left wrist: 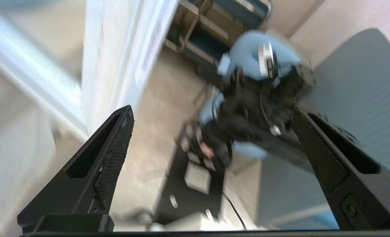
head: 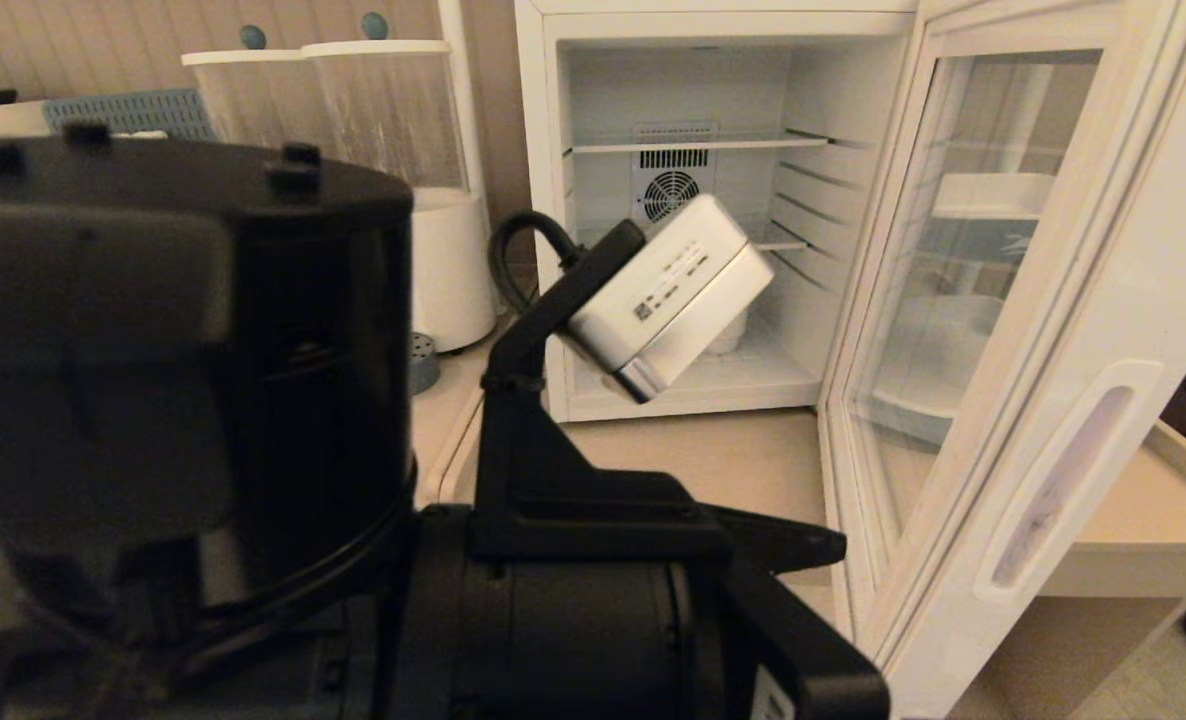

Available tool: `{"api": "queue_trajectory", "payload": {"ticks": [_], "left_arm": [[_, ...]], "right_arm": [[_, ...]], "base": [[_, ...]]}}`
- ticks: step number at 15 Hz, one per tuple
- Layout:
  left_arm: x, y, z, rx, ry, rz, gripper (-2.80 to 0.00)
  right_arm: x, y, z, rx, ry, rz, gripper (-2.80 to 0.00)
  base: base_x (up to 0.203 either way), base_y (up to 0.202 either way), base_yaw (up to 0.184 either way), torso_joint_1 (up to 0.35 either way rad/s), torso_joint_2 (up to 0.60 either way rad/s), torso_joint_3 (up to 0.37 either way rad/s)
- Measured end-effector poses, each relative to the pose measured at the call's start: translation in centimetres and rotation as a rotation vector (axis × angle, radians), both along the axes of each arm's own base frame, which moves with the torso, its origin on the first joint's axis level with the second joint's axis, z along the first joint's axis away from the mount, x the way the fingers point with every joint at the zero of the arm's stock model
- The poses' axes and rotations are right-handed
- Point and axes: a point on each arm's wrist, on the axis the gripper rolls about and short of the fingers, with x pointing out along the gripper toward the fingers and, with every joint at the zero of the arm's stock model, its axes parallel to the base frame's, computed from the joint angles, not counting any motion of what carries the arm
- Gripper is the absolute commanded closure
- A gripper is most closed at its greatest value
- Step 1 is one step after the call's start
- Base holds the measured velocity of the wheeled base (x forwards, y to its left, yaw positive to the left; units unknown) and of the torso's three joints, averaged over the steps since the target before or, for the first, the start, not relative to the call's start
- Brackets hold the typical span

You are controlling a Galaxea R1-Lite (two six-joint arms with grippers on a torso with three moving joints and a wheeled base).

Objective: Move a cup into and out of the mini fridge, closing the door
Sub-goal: Open the freezer door

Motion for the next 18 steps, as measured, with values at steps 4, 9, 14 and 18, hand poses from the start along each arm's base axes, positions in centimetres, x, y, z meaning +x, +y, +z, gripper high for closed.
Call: {"api": "queue_trajectory", "payload": {"ticks": [4, 9, 14, 18], "left_arm": [[2.3, -3.4, -1.4, -0.05, -0.119, -0.035, -2.8], [4.9, -7.0, -3.4, -0.02, -0.156, -0.046, -2.8], [5.1, -9.1, -3.6, -0.024, -0.104, -0.066, -2.8], [2.1, -12.2, -1.5, -0.047, -0.028, -0.154, -2.8]], "right_arm": [[0.0, 0.0, 0.0, 0.0, 0.0, 0.0, 0.0], [0.0, 0.0, 0.0, 0.0, 0.001, 0.001, 0.0], [0.0, 0.0, 0.0, 0.0, 0.001, 0.0, 0.0], [0.0, 0.0, 0.0, 0.0, 0.0, 0.0, 0.0]], "base": [[0.0, 0.0, 0.0, 0.0, 0.0, 0.0], [0.0, 0.0, 0.0, 0.0, 0.0, 0.0], [0.0, 0.0, 0.0, 0.0, 0.0, 0.0], [0.0, 0.0, 0.0, 0.0, 0.0, 0.0]]}}
